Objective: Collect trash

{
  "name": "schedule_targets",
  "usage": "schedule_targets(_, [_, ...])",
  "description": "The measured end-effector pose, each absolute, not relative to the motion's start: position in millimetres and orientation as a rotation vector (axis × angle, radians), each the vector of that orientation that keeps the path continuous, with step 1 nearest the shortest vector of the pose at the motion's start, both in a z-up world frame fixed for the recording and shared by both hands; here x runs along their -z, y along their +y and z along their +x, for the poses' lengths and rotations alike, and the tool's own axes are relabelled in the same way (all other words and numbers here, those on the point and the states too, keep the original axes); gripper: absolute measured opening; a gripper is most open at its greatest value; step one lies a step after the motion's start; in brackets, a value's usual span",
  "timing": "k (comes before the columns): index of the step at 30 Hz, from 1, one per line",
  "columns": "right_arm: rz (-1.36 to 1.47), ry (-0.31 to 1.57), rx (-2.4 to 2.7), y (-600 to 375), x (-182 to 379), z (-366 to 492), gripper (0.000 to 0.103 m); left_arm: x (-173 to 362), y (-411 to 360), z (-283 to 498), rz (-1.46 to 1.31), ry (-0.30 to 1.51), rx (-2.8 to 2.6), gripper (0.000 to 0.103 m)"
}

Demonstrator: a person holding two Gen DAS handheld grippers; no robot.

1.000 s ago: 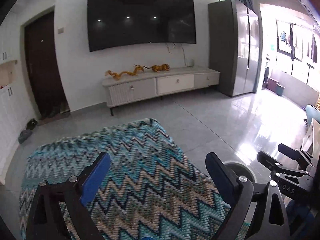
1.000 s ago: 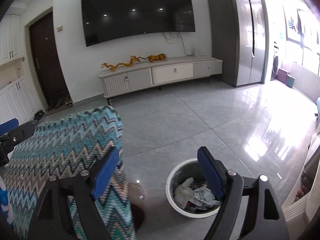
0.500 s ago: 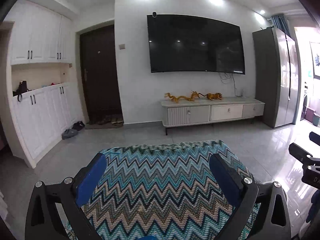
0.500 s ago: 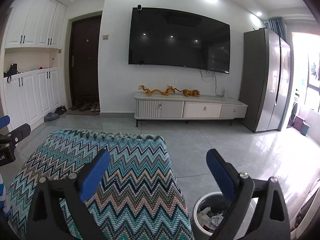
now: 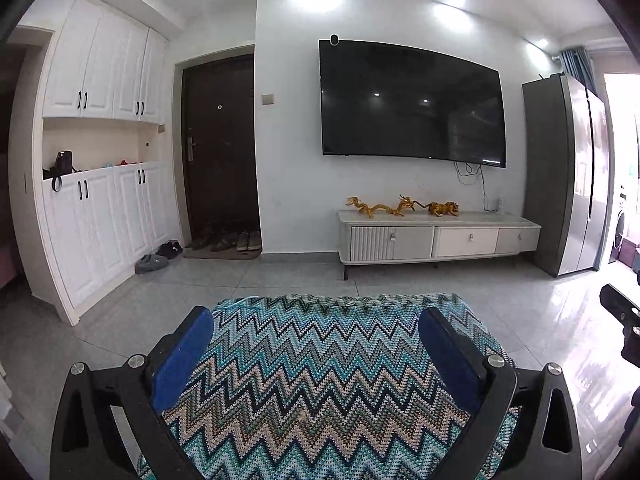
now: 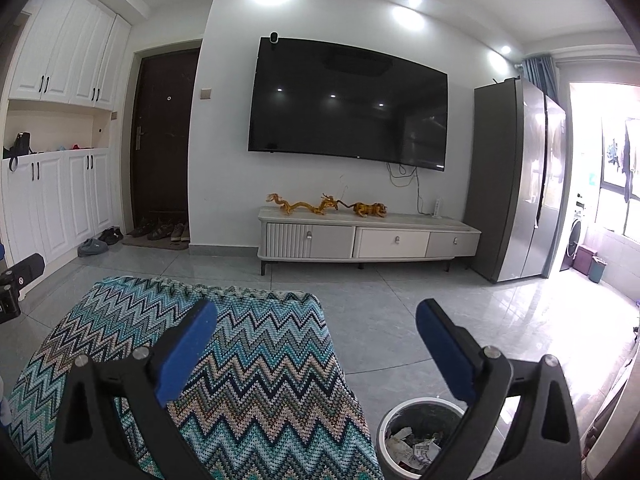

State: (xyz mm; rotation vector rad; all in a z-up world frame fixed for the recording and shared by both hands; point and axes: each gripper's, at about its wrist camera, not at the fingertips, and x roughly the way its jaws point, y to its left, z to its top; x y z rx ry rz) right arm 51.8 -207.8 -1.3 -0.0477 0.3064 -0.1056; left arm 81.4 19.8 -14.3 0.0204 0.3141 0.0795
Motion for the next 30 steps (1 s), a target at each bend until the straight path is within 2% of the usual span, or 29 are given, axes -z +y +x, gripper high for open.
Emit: schedule_targets(30, [-0.037,0.314,0.207,-219.9,2.7,60.7,0.101,15.0,24.9,85.1,0.05,0.328,-0.116,0.103])
